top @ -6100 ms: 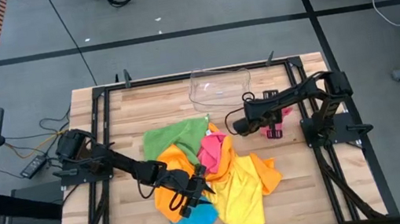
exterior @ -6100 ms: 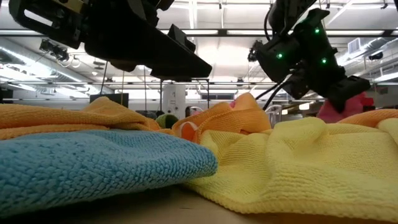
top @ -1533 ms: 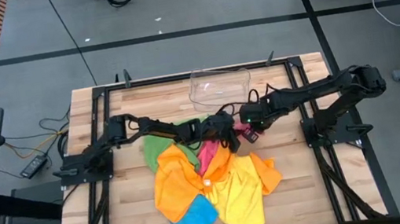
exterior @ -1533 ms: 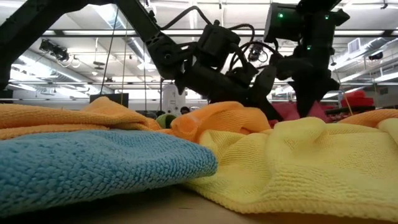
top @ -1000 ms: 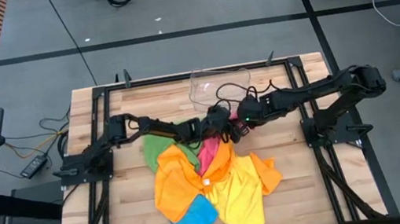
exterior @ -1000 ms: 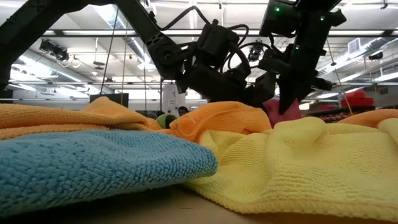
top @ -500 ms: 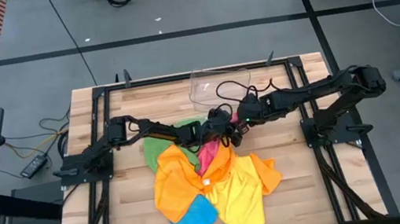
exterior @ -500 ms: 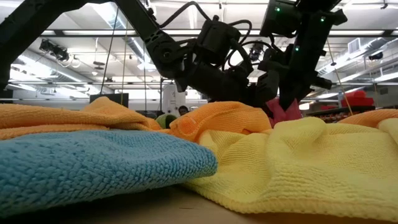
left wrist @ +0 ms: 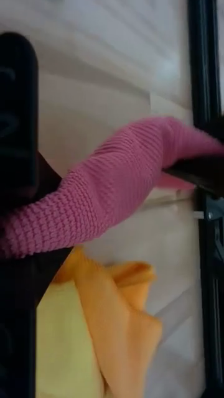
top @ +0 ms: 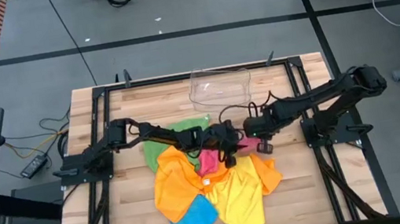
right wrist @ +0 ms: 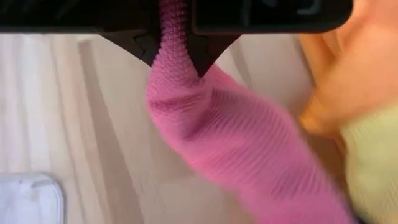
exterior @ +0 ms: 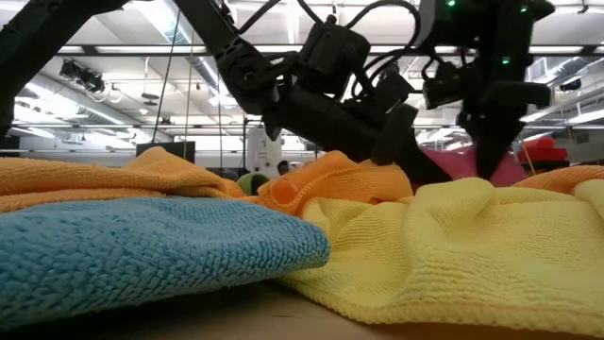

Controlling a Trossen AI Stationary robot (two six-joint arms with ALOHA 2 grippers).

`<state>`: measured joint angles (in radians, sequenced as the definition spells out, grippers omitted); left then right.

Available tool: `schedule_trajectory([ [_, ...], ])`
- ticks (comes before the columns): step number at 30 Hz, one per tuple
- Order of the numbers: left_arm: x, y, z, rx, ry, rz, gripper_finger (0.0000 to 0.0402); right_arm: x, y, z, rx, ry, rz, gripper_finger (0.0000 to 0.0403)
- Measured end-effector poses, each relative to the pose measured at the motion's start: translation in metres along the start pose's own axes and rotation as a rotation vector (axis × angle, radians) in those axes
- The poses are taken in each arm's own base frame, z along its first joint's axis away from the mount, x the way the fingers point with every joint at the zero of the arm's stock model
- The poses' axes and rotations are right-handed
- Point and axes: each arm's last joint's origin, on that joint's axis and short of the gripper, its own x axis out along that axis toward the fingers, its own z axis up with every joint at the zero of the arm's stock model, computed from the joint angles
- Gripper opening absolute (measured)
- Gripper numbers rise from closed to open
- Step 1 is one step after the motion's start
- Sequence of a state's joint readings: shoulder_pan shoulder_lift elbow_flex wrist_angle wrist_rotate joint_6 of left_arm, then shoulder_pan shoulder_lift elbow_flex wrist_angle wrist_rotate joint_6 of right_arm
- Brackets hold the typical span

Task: Fold microfiber towels
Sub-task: Fold the pink microfiber cloth

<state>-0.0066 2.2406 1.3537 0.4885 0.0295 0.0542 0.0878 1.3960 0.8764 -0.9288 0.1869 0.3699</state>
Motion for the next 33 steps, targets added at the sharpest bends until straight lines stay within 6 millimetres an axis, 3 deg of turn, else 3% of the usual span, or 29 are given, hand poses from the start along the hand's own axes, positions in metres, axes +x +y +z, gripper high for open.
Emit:
schedule_trajectory([
  [4, 0.0, 0.002, 0.0, 0.013, -0.005, 0.007, 0.0054, -0.002, 0.006, -0.006, -0.058, 0.006, -0.053, 0.0024],
  [7, 0.0, 0.001, 0.001, -0.018, -0.007, 0.006, 0.0056, -0.007, 0.007, -0.007, -0.01, 0.024, -0.068, 0.0024],
  [13, 0.0, 0.003, 0.009, -0.23, -0.095, 0.006, 0.0046, -0.034, 0.004, -0.002, 0.166, 0.073, -0.092, 0.0024],
  [17, -0.001, -0.002, 0.013, -0.335, -0.133, -0.014, 0.0046, -0.049, 0.005, 0.003, 0.187, 0.095, -0.029, 0.0024],
  [26, -0.001, -0.027, 0.027, -0.4, -0.232, 0.031, 0.0041, -0.047, 0.009, -0.002, 0.227, 0.203, 0.11, 0.0023],
  [33, 0.023, -0.027, 0.009, -0.502, -0.196, 0.043, 0.0037, -0.046, 0.005, -0.004, 0.299, 0.241, 0.084, 0.0023],
])
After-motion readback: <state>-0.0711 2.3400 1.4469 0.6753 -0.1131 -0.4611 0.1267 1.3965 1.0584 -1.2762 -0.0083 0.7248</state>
